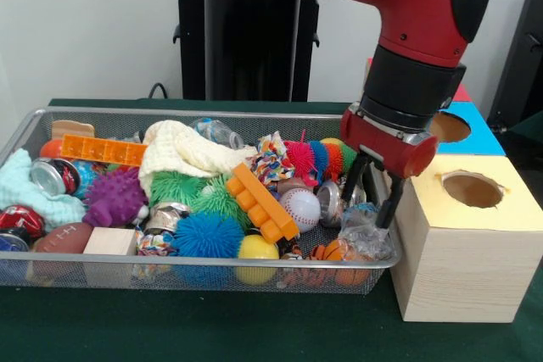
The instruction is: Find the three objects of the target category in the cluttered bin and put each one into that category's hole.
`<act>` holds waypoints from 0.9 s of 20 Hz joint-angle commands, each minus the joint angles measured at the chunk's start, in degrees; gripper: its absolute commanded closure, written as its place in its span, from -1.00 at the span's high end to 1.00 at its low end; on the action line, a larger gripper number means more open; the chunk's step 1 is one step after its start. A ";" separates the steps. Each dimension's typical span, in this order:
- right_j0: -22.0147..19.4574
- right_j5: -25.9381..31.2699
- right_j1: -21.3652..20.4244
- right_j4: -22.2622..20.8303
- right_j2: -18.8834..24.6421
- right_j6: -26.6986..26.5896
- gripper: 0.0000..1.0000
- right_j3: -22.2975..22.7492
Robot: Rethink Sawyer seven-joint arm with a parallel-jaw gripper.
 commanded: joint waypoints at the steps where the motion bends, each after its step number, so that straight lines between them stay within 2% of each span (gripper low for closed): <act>1: -4.71 -3.77 -0.61 -0.98 6.96 3.45 1.00 5.77; 4: -5.48 -4.80 -1.52 -1.69 7.42 3.10 1.00 7.57; 5: -5.61 -4.86 -1.75 -2.05 7.46 2.90 -1.00 7.89; 8: -6.17 -4.65 -2.52 -2.53 8.47 1.73 -1.00 8.91; 9: -5.76 -4.77 -2.60 -2.08 7.98 2.88 -1.00 9.29; 11: -3.19 -5.09 -2.38 -1.19 3.91 6.75 -1.00 9.27; 18: -3.97 -6.21 -2.12 -0.85 5.07 6.16 -1.00 9.54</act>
